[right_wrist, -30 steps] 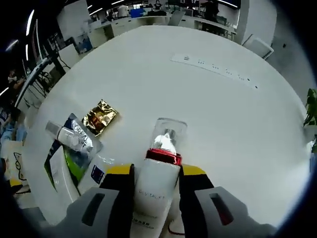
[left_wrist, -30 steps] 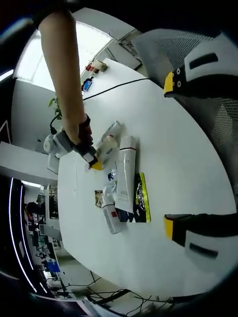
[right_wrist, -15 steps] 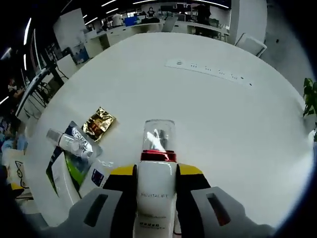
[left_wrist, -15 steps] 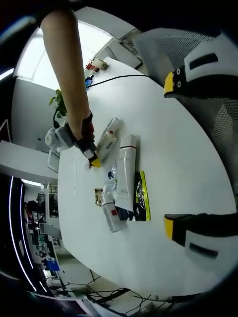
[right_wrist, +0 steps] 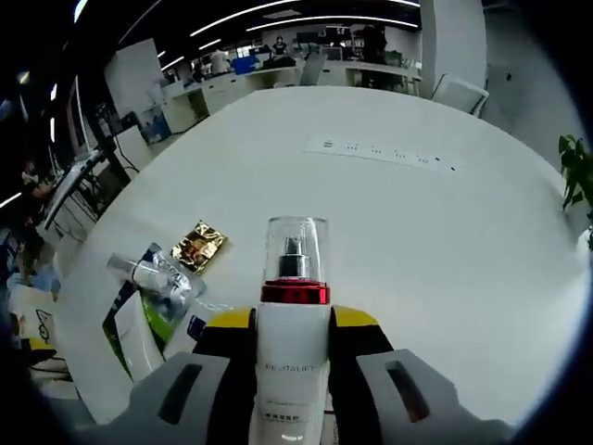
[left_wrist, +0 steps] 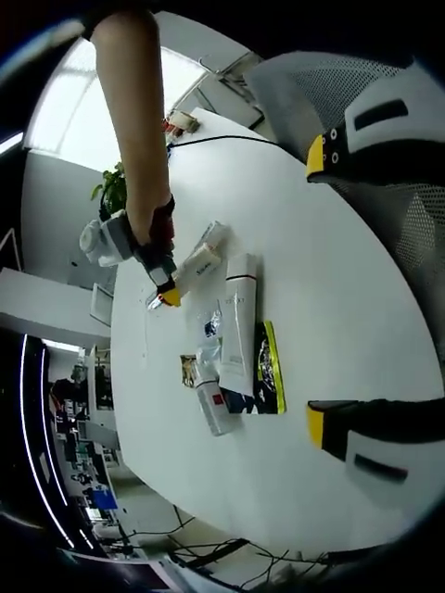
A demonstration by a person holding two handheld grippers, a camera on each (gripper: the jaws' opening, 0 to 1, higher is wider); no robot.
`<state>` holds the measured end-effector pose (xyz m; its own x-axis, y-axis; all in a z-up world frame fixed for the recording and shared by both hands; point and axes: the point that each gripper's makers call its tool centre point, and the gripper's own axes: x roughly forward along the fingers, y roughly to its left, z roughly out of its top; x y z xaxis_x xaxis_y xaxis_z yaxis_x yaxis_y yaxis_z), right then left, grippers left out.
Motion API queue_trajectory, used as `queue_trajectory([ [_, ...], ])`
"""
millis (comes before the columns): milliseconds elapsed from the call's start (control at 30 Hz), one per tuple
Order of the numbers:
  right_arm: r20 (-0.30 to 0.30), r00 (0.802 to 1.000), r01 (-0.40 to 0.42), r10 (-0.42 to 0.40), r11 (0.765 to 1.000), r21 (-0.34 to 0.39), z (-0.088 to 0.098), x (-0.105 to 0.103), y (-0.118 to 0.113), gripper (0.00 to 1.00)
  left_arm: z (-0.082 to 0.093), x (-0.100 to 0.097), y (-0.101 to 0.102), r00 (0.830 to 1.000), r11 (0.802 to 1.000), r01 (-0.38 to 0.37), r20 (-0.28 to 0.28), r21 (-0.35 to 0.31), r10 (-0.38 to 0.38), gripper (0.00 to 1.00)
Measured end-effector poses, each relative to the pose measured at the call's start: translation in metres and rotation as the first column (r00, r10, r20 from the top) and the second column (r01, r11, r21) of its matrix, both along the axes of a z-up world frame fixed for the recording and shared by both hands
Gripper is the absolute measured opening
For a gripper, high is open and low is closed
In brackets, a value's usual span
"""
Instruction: Arrange the skincare products in the storage area until every visible bottle or jar stands upright without overlapping.
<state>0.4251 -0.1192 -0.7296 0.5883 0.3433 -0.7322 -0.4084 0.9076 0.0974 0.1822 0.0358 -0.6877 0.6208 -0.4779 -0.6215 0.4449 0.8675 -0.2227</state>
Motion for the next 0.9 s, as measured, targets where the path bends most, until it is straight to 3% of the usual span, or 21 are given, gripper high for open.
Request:
queue_trajectory([
  [367,0.093,0.996,0.002,-0.005,1.000,0.030,0.018,-0.017,-0.009,0.28,0.006,0.001,-0.001,1.000,1.000,0.005,0.027,0.009,-0.006,0.90],
  [533,0.146,0.989,0.005,-0.012,0.999,0.048,0.031,-0.034,-0.013,0.28,0.010,0.001,-0.002,0.999,1.000,0.011,0.042,0.013,-0.011,0.90],
  [767,0.255,0.967,-0.040,0.021,0.997,0.071,0.046,-0.049,-0.012,0.28,0.019,0.001,-0.003,0.998,1.000,0.013,0.063,0.019,-0.015,0.89],
  [900,0.304,0.953,-0.048,0.006,0.990,0.130,0.051,-0.060,-0.016,0.28,0.022,-0.002,-0.004,0.997,0.999,0.028,0.071,0.033,-0.031,0.89],
])
